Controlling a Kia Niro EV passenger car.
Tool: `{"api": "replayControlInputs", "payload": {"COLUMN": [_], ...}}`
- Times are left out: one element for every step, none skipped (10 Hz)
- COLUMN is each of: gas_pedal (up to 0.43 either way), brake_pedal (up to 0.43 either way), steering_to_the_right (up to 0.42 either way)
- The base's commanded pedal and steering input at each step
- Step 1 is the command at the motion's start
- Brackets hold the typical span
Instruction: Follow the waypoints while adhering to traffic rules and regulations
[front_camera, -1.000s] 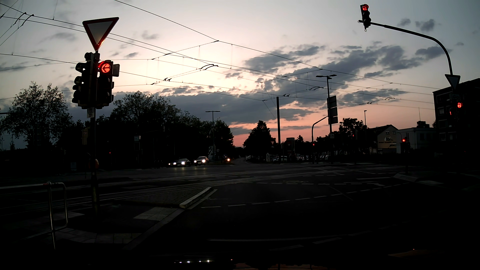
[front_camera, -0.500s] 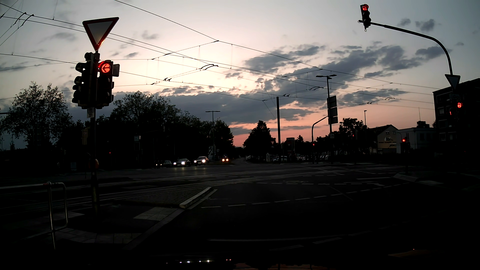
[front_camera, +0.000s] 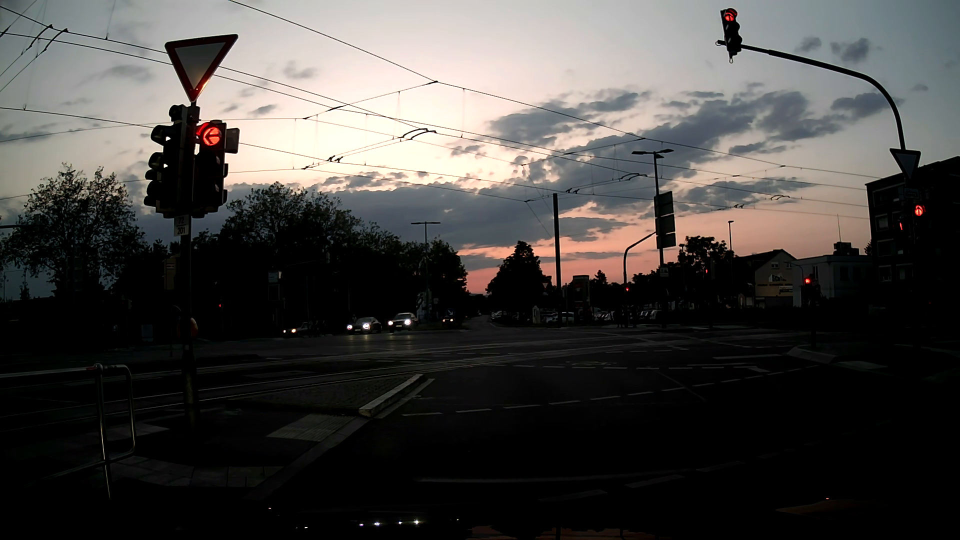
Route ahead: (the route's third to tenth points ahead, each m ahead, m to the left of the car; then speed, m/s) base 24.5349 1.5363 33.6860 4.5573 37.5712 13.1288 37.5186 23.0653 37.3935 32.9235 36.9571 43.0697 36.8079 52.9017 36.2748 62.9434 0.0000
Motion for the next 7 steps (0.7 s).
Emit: {"api": "replayControlInputs", "payload": {"gas_pedal": [0.0,0.0,0.0,0.0,0.0,0.0,0.0], "brake_pedal": [0.244,0.244,0.244,0.244,0.25,0.244,0.244], "steering_to_the_right": [0.027,0.027,0.027,0.027,0.027,0.026,0.027]}}
